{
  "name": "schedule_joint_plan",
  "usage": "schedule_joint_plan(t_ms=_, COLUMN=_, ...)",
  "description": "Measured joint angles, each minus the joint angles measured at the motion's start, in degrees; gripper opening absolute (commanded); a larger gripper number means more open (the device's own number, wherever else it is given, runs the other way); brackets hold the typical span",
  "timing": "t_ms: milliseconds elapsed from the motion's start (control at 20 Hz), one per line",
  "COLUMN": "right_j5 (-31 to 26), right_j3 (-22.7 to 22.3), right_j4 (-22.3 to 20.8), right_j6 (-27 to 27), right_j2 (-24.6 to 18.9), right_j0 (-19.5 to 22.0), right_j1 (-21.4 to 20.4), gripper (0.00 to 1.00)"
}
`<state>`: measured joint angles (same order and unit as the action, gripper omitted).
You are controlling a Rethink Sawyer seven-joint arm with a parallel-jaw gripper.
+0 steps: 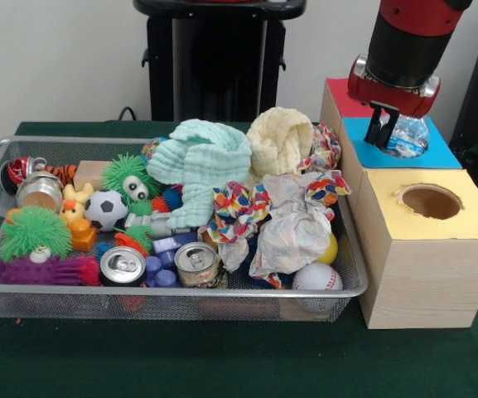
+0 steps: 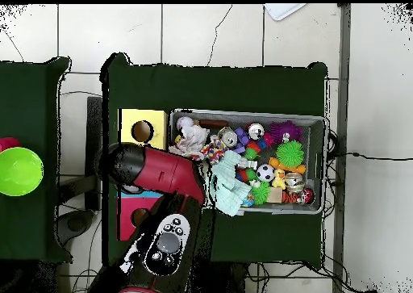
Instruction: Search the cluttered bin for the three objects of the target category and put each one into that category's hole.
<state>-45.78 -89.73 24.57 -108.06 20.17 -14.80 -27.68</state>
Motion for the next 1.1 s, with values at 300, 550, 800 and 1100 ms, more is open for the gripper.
schedule_joint_plan(t_ms=300, right_j5=-0.55, right_j3=0.48, right_j4=0.0, right_j6=-0.02, right_j2=0.26, right_j0=-0.12, right_j1=0.31, gripper=0.0)
schedule_joint_plan(t_ms=550, right_j5=-0.57, right_j3=0.49, right_j4=0.0, right_j6=-0.02, right_j2=0.25, right_j0=-0.11, right_j1=0.31, gripper=0.0)
schedule_joint_plan(t_ms=800, right_j5=-0.6, right_j3=0.49, right_j4=0.04, right_j6=-0.02, right_j2=0.2, right_j0=-0.01, right_j1=0.3, gripper=0.0)
schedule_joint_plan(t_ms=1100, right_j5=-0.74, right_j3=0.48, right_j4=0.34, right_j6=-0.02, right_j2=0.04, right_j0=0.26, right_j1=0.31, gripper=0.0)
